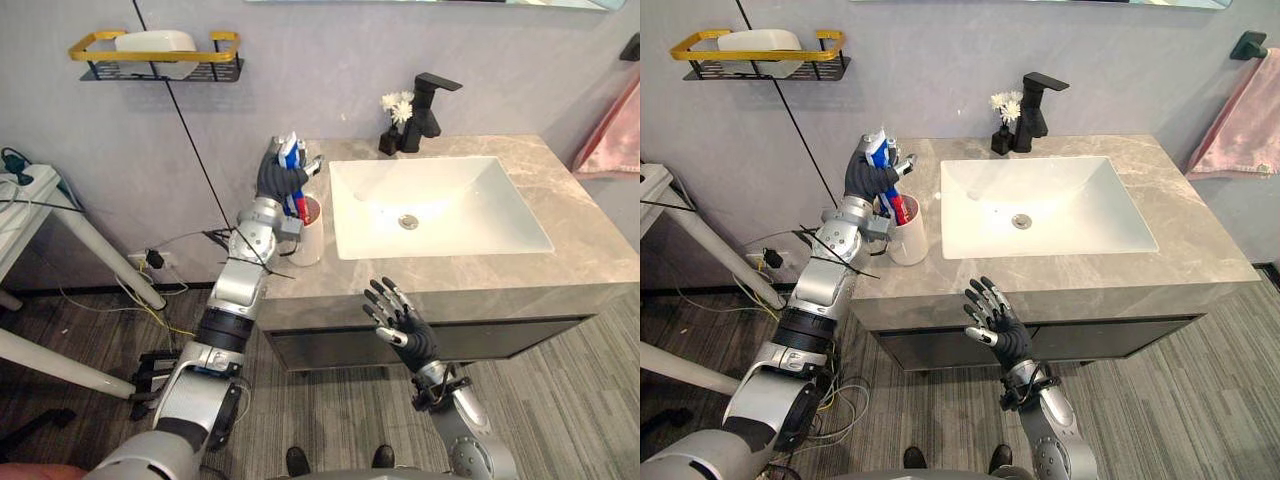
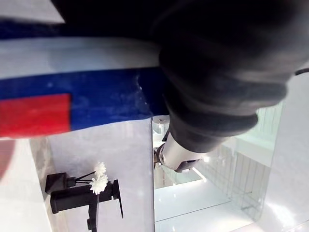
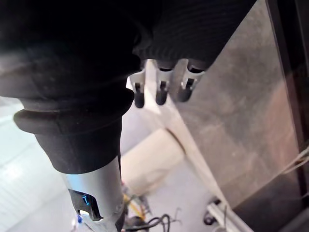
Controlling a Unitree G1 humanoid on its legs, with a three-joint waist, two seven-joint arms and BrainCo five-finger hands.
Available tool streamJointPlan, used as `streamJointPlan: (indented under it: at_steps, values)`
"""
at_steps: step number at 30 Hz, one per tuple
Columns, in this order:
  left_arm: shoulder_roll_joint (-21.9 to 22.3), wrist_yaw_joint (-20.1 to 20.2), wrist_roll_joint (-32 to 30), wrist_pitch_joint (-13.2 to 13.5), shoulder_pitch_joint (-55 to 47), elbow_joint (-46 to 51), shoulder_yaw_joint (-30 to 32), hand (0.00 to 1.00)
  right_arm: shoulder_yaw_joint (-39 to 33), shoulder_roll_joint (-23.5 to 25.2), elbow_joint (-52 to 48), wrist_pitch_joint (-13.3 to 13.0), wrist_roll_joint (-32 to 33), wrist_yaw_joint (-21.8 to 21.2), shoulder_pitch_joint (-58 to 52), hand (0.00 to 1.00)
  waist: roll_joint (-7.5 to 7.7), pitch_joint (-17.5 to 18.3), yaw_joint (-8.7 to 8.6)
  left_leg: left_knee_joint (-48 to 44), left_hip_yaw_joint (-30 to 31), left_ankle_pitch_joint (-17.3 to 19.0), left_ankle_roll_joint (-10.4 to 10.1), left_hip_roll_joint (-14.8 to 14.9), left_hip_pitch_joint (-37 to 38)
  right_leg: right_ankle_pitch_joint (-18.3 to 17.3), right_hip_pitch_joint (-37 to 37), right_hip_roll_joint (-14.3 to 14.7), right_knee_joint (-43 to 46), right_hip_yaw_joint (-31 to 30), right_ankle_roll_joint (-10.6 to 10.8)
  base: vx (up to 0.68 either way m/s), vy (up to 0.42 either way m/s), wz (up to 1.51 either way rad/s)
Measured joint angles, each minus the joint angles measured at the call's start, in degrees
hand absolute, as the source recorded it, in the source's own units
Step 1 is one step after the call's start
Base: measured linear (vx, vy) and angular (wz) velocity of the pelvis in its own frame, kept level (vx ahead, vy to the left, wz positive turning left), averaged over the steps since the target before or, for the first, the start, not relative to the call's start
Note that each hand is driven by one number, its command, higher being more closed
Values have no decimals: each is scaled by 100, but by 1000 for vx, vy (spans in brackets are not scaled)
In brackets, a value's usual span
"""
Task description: Organize washtable
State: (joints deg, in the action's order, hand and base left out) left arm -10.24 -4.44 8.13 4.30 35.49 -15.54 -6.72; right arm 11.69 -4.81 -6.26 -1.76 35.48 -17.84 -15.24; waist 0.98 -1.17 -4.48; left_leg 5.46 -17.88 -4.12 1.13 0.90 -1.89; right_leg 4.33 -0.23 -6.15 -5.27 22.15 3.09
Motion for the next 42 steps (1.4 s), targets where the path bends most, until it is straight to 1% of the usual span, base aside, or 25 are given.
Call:
streamJointPlan:
  at_steps: [2, 9, 15, 22, 25, 28, 31, 36, 38, 39, 40, 41, 42]
  values:
    - [27, 63, -4, -5, -92, 2, -15, 0, -2, 0, 0, 3, 0, 0, 0, 0, 0, 0, 1, 0, 3, 0, 0, 0, 0, 0, 1, -1, 1, 1, 0, 0, 0, 0]
    - [198, 71, -40, -9, -151, 27, -103, 0, -1, 0, 0, 16, 0, 1, -4, 0, -1, -1, 3, 0, 32, -1, 1, -2, 23, -2, 10, -6, 2, 33, 1, 0, 0, 1]
    - [204, 65, -34, -8, -150, 70, -214, 0, 4, 2, 0, 16, 0, 5, 3, 0, -3, -1, 13, 0, 43, -1, 1, -5, 36, -2, 26, -7, 3, 81, 1, 0, 0, 0]
    - [185, 50, 17, 18, -16, 405, -216, 0, 15, 1, 1, 14, -5, 10, 17, 0, -11, -5, 17, 0, 70, -1, 1, -12, 86, -4, 92, -9, 2, 120, 3, 3, 2, 0]
    - [54, 34, 22, 66, 209, 596, -215, 0, 18, 0, 9, 14, -6, 9, 26, 0, -35, -9, 26, 2, 81, -2, 1, -15, 87, -5, 95, -14, 3, 128, 3, 0, 11, 0]
    - [-122, -60, 41, 173, 556, 888, -164, 0, 19, 1, 31, 14, -5, 9, 39, 0, -68, -2, 39, 2, 97, -3, 1, -23, 86, -5, 102, -19, 5, 139, 3, 3, 11, 1]
    - [-313, -102, 133, 262, 913, 938, -111, 0, 29, -1, 37, 14, -6, 9, 90, 0, -82, -1, 42, 1, 111, -4, 2, -25, 86, -5, 110, -18, 6, 148, 3, 0, 0, 0]
    - [-765, -194, 277, 396, 1305, 1342, 286, 0, 53, -3, 42, 13, -5, 8, 209, 0, -140, 7, 50, -2, 179, -7, 4, -31, 86, -15, 168, -18, 5, 192, 0, 19, 14, 7]
    - [-1027, -211, 483, 513, 1297, 1644, 573, 0, 53, -7, 48, 13, -5, 6, 209, 0, -174, 18, 94, -2, 247, -11, 1, -38, 91, -36, 200, -21, 5, 285, 4, 16, 21, 15]
    - [-1092, -207, 545, 516, 1277, 1743, 653, 0, 52, -7, 47, 13, -5, 4, 210, 0, -179, 21, 110, -2, 258, -11, 1, -38, 91, -41, 200, -21, 5, 291, 3, 8, 21, 11]
    - [-1204, -202, 745, 564, 1184, 1964, 796, 0, 51, -7, 49, 14, -6, 4, 204, 0, -193, 31, 146, -2, 285, -11, 0, -41, 91, -54, 202, -23, 5, 301, 4, 6, 24, 12]
    - [-1257, -197, 841, 619, 1022, 2170, 911, 100, 46, -6, 50, 14, -6, 4, 196, 0, -207, 41, 172, -1, 311, -11, 0, -46, 91, -68, 207, -28, 6, 316, 9, 14, 34, 18]
    - [-1274, -169, 986, 691, 728, 2436, 1027, 100, 36, -6, 52, 14, -6, 1, 185, 0, -227, 52, 209, 0, 356, -11, 0, -57, 90, -82, 228, -59, 6, 358, 22, 23, 48, 23]
